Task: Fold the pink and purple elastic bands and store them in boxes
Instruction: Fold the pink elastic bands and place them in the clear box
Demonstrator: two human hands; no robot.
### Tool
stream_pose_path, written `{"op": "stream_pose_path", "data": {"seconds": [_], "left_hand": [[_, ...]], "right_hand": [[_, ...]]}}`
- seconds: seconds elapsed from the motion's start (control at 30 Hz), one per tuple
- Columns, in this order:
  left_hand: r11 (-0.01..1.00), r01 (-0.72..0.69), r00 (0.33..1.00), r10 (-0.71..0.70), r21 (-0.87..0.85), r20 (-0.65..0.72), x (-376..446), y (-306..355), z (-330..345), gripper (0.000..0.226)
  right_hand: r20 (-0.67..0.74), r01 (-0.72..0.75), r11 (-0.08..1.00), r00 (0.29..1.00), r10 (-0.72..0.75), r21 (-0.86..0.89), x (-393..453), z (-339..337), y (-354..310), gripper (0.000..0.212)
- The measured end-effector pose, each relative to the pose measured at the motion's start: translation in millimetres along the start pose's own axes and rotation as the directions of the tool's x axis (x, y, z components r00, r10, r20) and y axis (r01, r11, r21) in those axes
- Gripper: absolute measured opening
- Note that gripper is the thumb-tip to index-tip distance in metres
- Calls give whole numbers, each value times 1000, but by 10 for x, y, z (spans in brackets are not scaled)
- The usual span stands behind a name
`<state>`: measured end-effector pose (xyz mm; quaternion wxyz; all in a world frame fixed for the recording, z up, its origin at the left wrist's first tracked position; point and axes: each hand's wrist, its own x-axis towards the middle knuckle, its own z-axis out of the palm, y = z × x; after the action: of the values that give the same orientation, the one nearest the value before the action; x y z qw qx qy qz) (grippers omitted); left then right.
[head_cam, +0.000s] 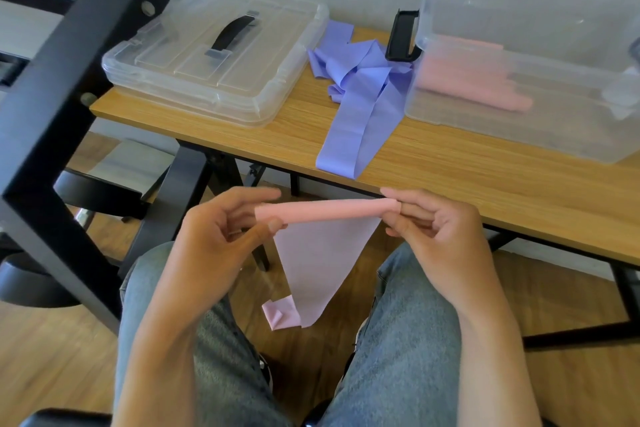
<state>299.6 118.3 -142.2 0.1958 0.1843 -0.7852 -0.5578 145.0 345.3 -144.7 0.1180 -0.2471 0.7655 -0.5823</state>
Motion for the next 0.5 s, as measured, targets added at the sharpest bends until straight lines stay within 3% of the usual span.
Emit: {"op": "stream_pose_path", "data": {"seconds": [0.07, 0.17, 0.4, 0.5], "left_hand": [[998, 7, 1000, -8, 63, 14, 1, -5, 4, 29], [998, 61, 998, -61, 8, 29, -3, -1, 24, 25], [976, 48, 997, -59, -210, -44, -18, 105, 61, 26], [975, 14, 995, -34, -222, -89, -14, 138, 58, 25]], "right_hand": [[-4, 15, 997, 1000, -16, -74, -7, 20, 6, 25], [36, 7, 996, 999, -3, -93, -16, 25, -16, 15], [35, 26, 979, 999, -34, 204, -34, -8, -137, 14], [14, 47, 978, 999, -51, 204, -46, -30, -163, 16]]}}
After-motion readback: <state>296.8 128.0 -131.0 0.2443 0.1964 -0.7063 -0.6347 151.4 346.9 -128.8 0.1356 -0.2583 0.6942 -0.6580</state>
